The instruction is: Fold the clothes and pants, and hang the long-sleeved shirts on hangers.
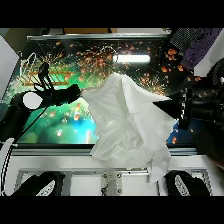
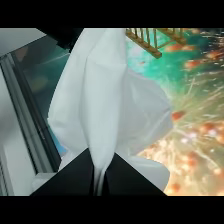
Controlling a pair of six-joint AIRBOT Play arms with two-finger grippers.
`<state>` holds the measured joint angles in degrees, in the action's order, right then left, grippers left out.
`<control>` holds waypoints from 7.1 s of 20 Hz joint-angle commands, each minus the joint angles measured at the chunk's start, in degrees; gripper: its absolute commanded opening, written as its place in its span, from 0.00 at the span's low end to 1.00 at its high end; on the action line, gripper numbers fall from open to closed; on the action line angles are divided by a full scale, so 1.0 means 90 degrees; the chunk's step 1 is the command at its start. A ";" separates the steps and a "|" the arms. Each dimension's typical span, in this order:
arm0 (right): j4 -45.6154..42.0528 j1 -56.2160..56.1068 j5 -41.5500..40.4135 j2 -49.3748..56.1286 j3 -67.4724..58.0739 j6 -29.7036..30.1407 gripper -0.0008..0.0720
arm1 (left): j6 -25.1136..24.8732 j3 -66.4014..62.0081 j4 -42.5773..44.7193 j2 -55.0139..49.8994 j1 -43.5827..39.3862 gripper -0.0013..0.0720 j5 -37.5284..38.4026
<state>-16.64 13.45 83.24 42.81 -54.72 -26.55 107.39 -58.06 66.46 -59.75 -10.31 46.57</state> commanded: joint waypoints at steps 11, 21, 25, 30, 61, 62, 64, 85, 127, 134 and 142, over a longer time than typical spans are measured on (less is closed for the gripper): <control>-0.1015 0.0000 -0.1545 -0.0114 -0.0002 -0.0993 0.02 | -0.0092 -0.0610 0.0894 0.1360 -0.0593 0.04 0.0029; -0.0012 -0.0012 -0.2579 -0.0112 -0.0233 -0.1010 0.02 | 0.1688 -0.0617 0.2715 0.2591 -0.3747 0.04 0.0146; 0.0471 -0.0012 -0.2608 -0.0114 -0.0554 -0.1008 0.02 | 0.1462 -0.1209 0.2837 0.1957 -0.4381 0.04 0.0163; 0.0408 0.0017 -0.3082 -0.0119 -0.0971 -0.1013 0.02 | 0.0872 -0.2521 0.2837 0.0908 -0.3830 0.97 0.0410; -0.8315 0.5333 -0.4670 0.1122 -0.5695 -0.6880 0.02 | 0.0539 -0.1615 0.2839 0.1355 -0.2625 0.04 -0.0529; -0.8318 0.5336 -0.4673 0.1195 -0.5826 -0.6917 0.02 | 0.0539 -0.1615 0.2839 0.1355 -0.2625 0.04 -0.0522; -0.8323 0.5336 -0.4690 0.1234 -0.5889 -0.6914 0.02 | 0.0539 -0.1615 0.2839 0.1355 -0.2625 0.04 -0.0520; -0.8432 0.5799 -0.4758 0.1020 -0.5887 -0.7388 0.02 | 0.0539 -0.1615 0.2837 0.1355 -0.2625 0.04 -0.0457; -1.0006 0.5795 -0.2761 0.1270 -0.5887 -0.8961 0.96 | 0.0328 -0.1613 0.2837 0.1353 -0.2625 0.04 -0.0338; -0.5263 0.5795 -0.4675 0.0770 -0.5884 -0.6747 0.94 | 0.0277 -0.1613 0.2837 0.1353 -0.2625 0.04 -0.0338; -0.0005 0.4150 0.0301 0.1921 -0.5763 -0.3150 0.69 | 0.0279 -0.1613 0.2834 0.1353 -0.2625 0.04 -0.0340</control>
<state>-27.18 58.70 70.28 56.77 -107.35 -61.78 109.91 -72.60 91.96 -47.55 -34.00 43.53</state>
